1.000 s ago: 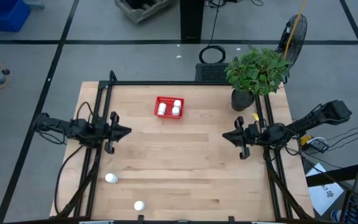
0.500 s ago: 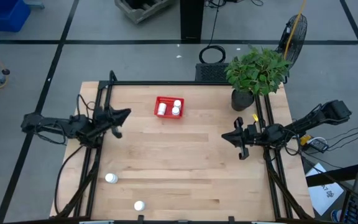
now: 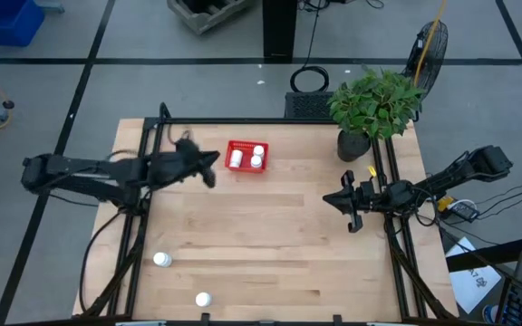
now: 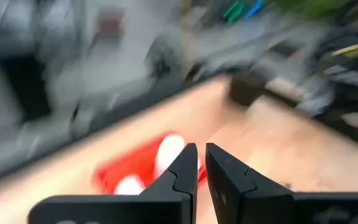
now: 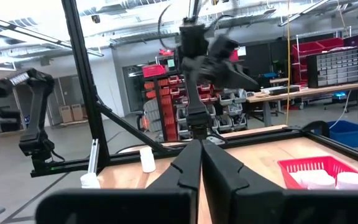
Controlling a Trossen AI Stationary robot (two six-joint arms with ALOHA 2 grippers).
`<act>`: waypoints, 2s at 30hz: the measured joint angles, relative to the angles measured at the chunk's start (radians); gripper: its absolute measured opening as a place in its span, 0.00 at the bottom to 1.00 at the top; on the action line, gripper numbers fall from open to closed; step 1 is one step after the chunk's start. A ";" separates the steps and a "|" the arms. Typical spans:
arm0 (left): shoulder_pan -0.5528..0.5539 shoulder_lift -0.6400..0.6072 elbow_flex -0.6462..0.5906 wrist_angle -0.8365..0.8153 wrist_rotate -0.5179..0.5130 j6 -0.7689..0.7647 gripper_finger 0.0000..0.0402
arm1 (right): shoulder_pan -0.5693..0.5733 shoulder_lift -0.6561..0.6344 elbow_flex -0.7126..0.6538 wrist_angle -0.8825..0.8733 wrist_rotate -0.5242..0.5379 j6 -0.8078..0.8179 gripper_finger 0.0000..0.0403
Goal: Pick and place pill bottles into a basket
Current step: Put the white pill bottle into the orange basket
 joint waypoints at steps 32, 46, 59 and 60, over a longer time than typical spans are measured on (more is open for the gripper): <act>0.440 0.841 0.628 -0.501 0.604 -0.202 0.64 | 0.000 0.000 0.000 0.000 0.000 0.000 0.01; 0.439 0.842 0.630 -0.650 0.588 -0.221 0.57 | 0.000 0.000 -0.001 0.000 -0.001 0.000 0.02; 0.439 0.938 0.629 -0.648 0.605 -0.216 0.64 | 0.000 0.000 0.000 0.000 -0.001 0.000 0.02; 0.438 0.944 0.629 -0.652 0.605 -0.216 0.64 | 0.000 0.000 -0.001 0.001 -0.001 0.000 0.02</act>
